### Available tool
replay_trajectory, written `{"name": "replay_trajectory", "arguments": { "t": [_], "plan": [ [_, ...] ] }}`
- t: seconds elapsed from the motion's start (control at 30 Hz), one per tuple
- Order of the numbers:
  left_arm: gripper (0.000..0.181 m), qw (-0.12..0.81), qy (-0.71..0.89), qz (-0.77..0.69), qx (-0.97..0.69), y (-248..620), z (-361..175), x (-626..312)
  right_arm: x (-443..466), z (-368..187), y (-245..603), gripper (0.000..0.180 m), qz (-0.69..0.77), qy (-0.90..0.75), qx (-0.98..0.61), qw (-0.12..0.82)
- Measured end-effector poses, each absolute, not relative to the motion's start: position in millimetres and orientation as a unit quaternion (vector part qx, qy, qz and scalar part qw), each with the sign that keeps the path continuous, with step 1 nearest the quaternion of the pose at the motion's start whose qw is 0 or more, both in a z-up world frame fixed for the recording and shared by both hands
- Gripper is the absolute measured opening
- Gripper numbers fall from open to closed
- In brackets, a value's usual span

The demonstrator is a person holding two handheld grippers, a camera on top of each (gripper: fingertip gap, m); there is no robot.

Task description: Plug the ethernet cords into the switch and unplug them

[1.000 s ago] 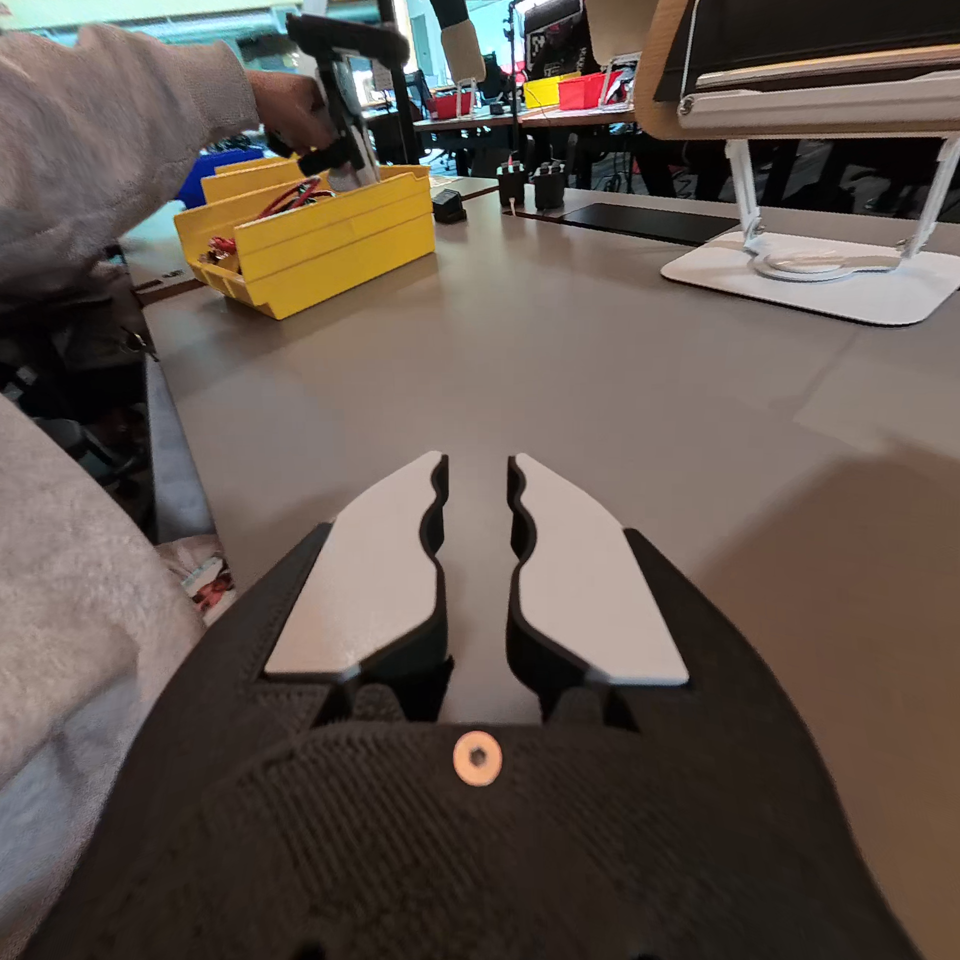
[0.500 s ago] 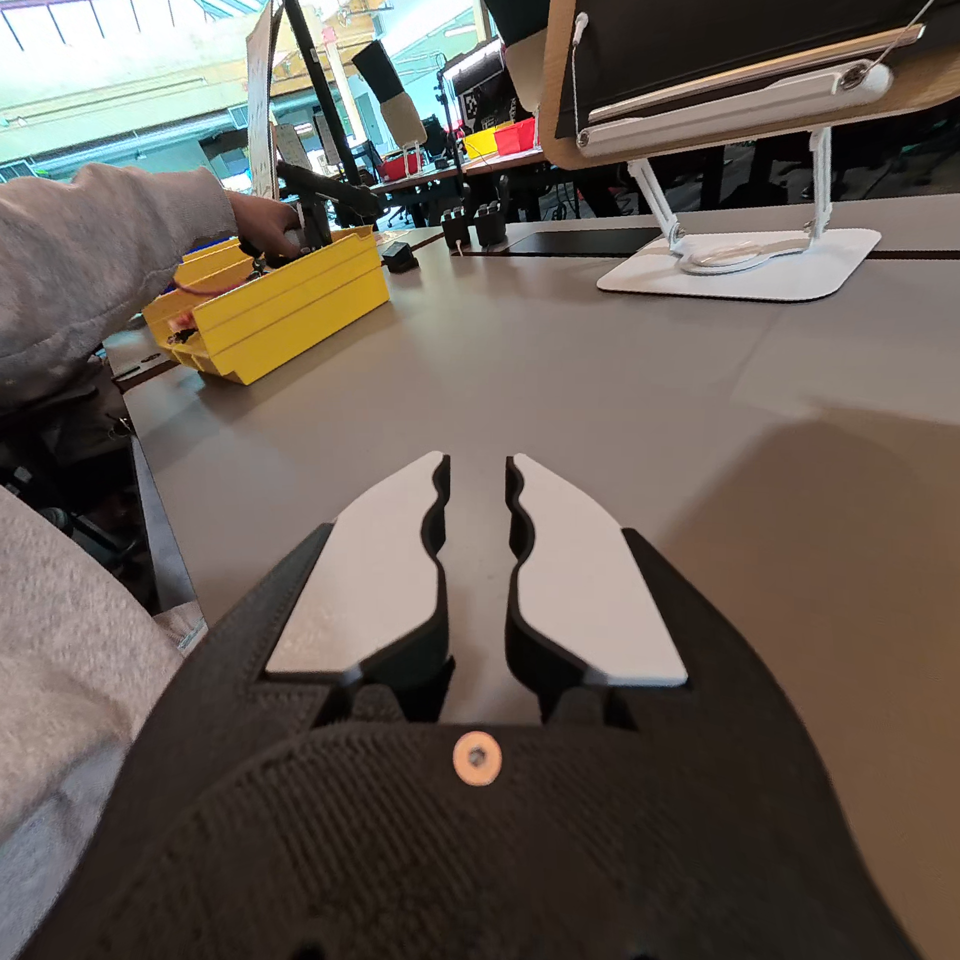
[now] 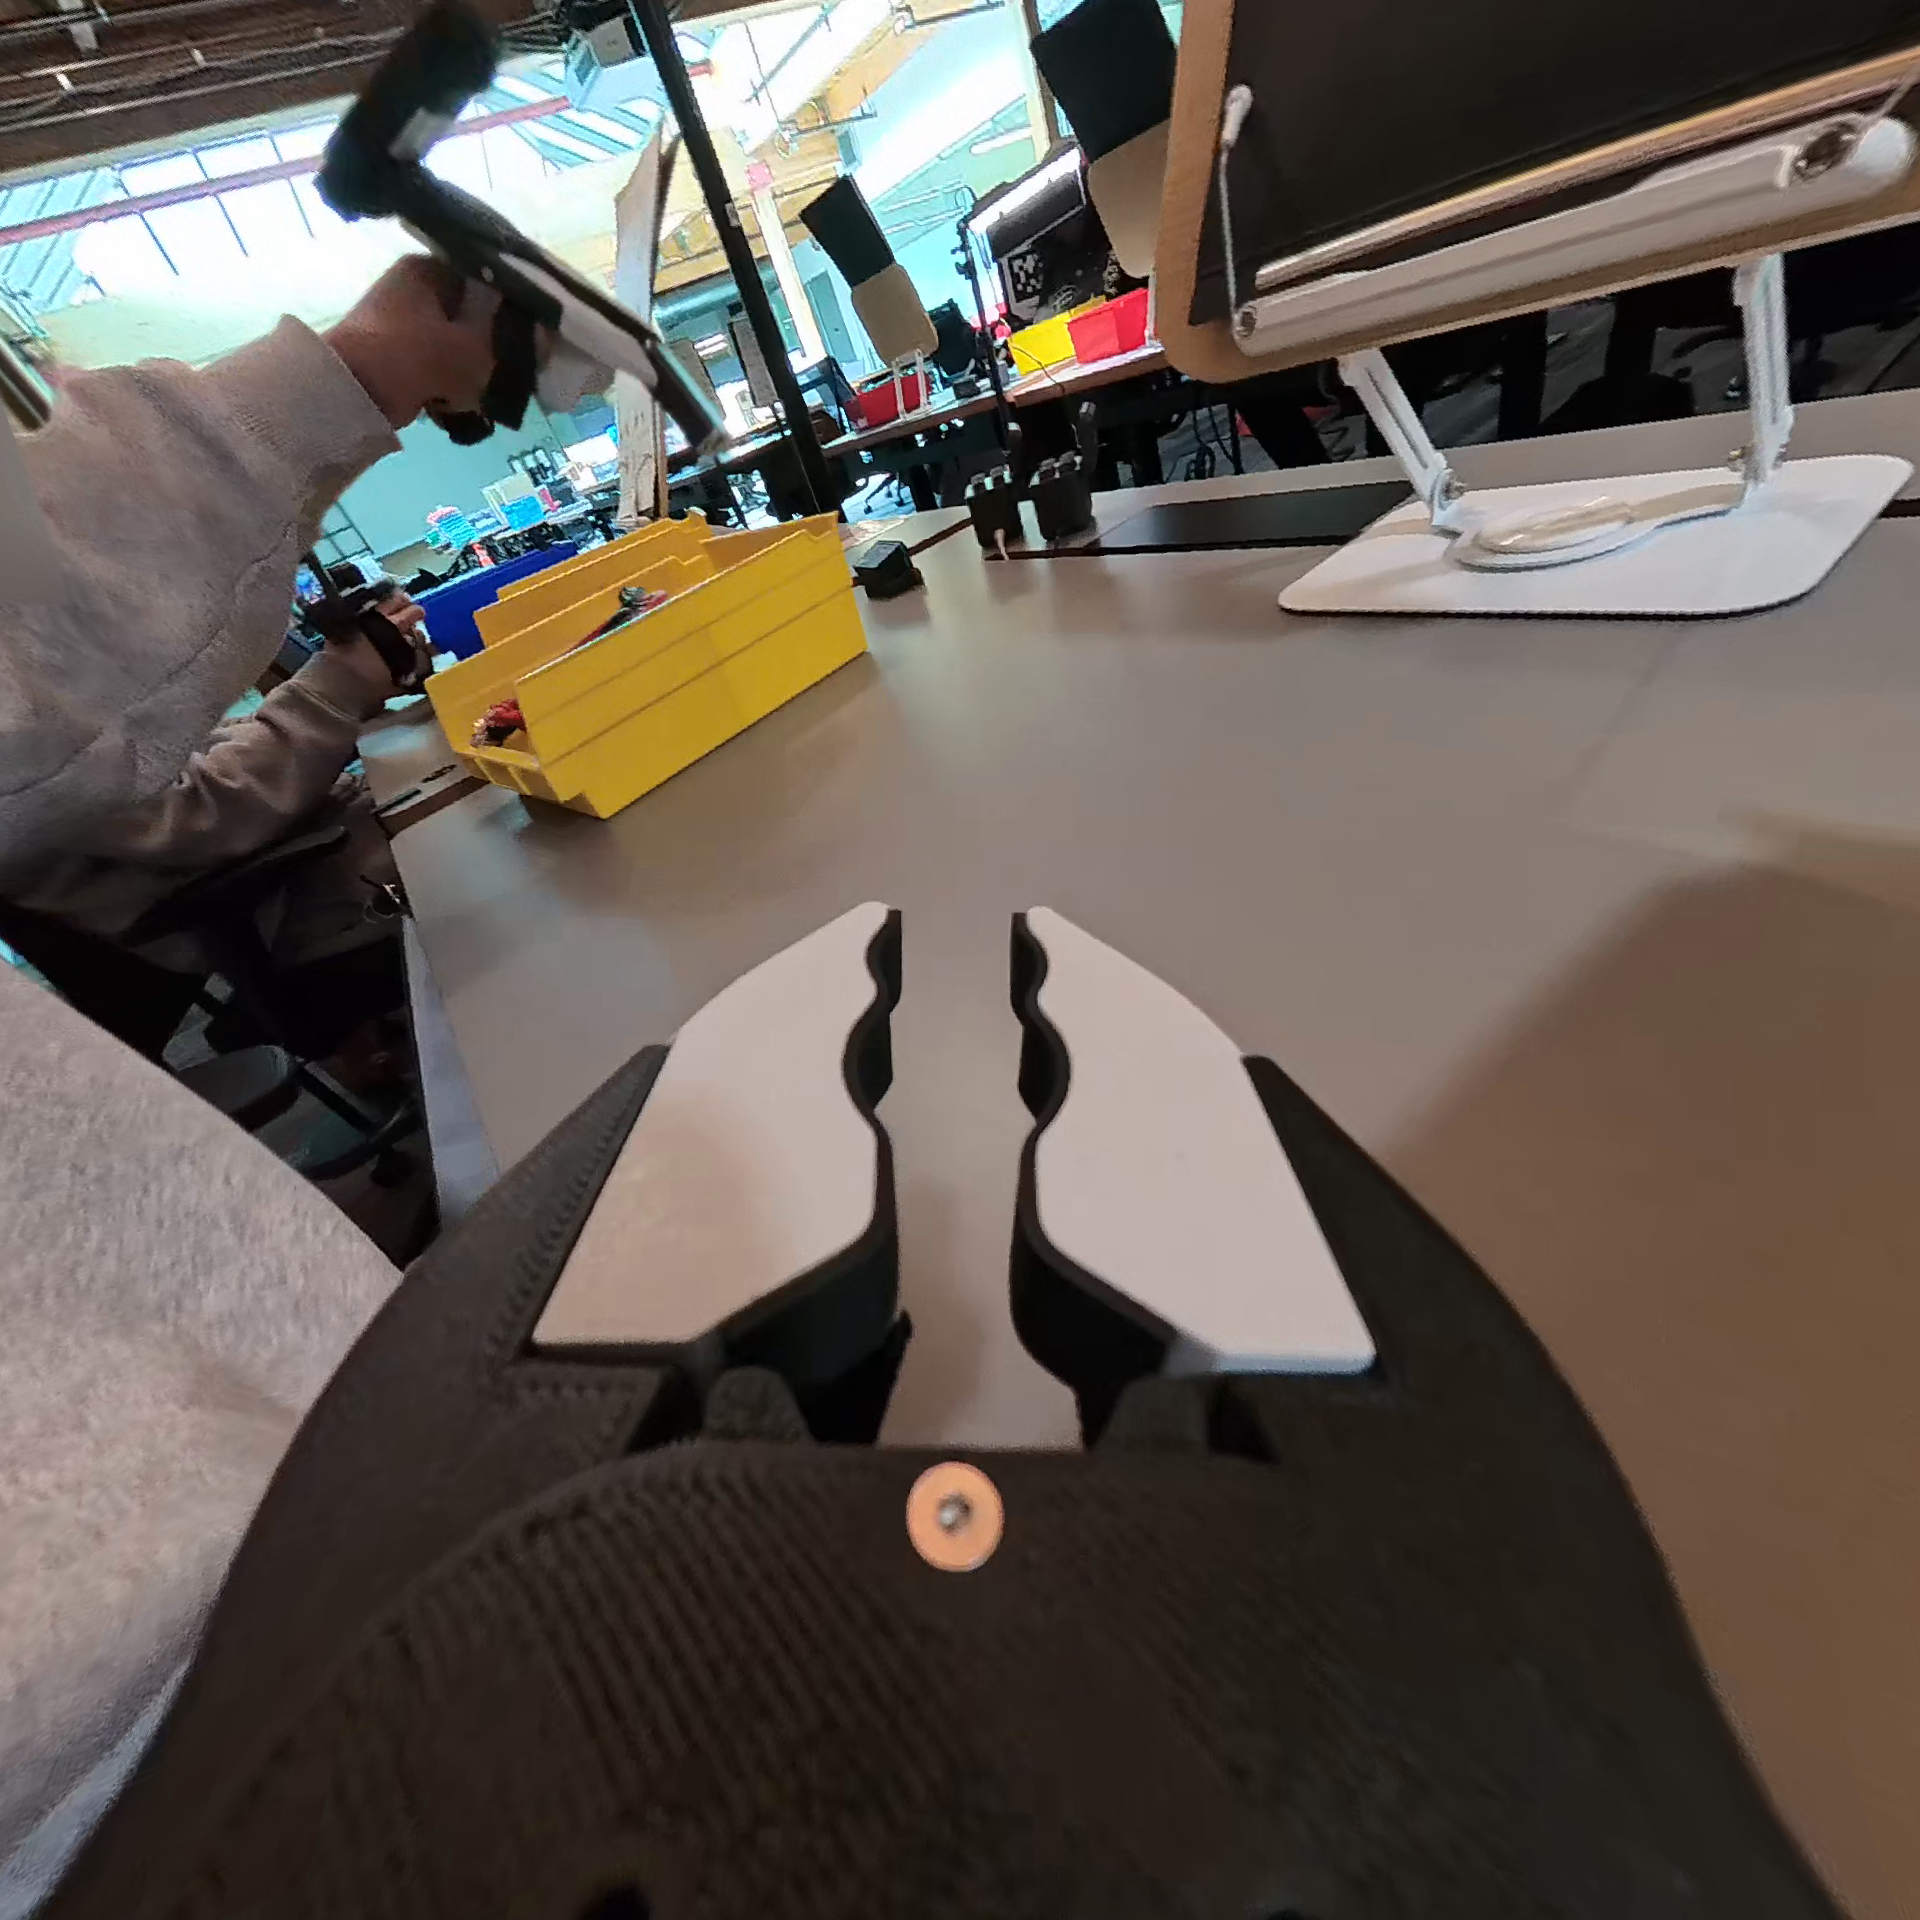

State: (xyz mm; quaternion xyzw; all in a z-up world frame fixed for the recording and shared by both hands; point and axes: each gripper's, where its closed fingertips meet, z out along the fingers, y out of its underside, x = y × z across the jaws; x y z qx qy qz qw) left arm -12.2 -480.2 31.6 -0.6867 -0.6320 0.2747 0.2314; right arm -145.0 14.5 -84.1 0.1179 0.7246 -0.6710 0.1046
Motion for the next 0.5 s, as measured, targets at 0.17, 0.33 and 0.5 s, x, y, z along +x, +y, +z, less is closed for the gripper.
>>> {"name": "replay_trajectory", "arguments": {
  "t": [0.17,0.33,0.5],
  "plan": [
    [0.062,0.28,-0.524,0.37,-0.714,-368.6,64.5,-28.7,-121.7,-79.1,12.6,0.02,-0.669,0.734,0.071,0.097],
    [0.062,0.289,-0.428,0.406,-0.754,-242.5,49.1,-39.1,-90.4,-73.9,10.9,0.021,-0.667,0.737,0.019,0.105],
    [0.062,0.393,-0.402,0.359,-0.745,-135.4,7.2,-52.9,-91.3,-64.1,12.5,0.042,-0.668,0.74,-0.041,-0.07]
  ]
}}
